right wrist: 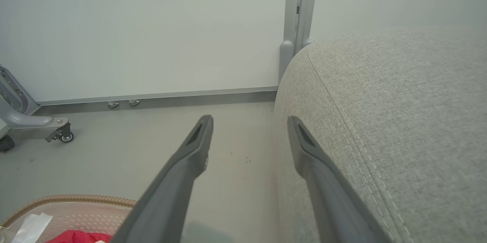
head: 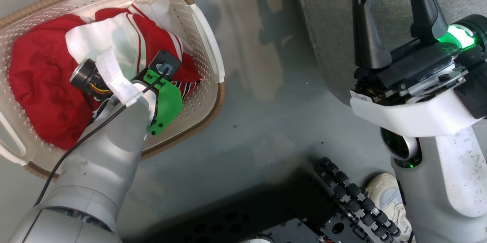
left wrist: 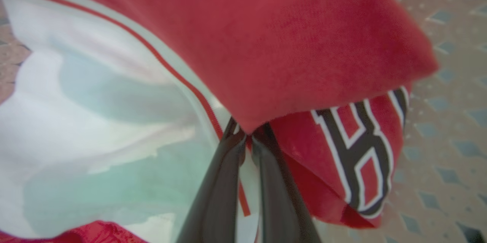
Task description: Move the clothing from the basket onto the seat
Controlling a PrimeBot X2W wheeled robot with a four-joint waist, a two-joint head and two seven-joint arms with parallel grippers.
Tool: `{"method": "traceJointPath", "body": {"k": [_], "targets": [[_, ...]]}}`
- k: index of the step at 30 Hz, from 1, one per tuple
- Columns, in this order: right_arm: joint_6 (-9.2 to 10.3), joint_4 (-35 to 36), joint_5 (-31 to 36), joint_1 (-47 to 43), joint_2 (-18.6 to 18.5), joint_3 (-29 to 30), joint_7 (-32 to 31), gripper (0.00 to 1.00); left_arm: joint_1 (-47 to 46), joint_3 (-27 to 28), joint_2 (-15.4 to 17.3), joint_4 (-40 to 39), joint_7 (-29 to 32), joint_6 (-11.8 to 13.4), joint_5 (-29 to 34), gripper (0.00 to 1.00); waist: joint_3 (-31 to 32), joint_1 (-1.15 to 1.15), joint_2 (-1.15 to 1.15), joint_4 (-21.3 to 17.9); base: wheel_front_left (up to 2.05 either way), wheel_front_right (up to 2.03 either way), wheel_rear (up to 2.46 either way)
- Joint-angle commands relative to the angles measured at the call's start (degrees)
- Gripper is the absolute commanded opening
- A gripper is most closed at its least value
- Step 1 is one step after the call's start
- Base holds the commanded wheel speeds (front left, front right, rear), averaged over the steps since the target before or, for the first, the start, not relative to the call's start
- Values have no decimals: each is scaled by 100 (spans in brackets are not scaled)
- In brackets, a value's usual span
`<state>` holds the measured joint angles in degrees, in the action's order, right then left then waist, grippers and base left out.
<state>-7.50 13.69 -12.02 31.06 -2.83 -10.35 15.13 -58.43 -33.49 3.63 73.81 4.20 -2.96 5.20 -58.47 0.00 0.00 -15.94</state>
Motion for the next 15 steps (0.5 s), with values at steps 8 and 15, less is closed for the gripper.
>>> {"method": "traceJointPath", "body": {"k": [8,15], "targets": [[2,-127,-46,93,-12,-76,4,100,171,-279,-76,-376,-326,85,-253,0,280,0,0,-34,0,0,0],[2,-341,70,-45,-13,-9,3,100,623,-972,-71,-1314,-258,164,-882,0,838,0,0,204,0,0,0]]}}
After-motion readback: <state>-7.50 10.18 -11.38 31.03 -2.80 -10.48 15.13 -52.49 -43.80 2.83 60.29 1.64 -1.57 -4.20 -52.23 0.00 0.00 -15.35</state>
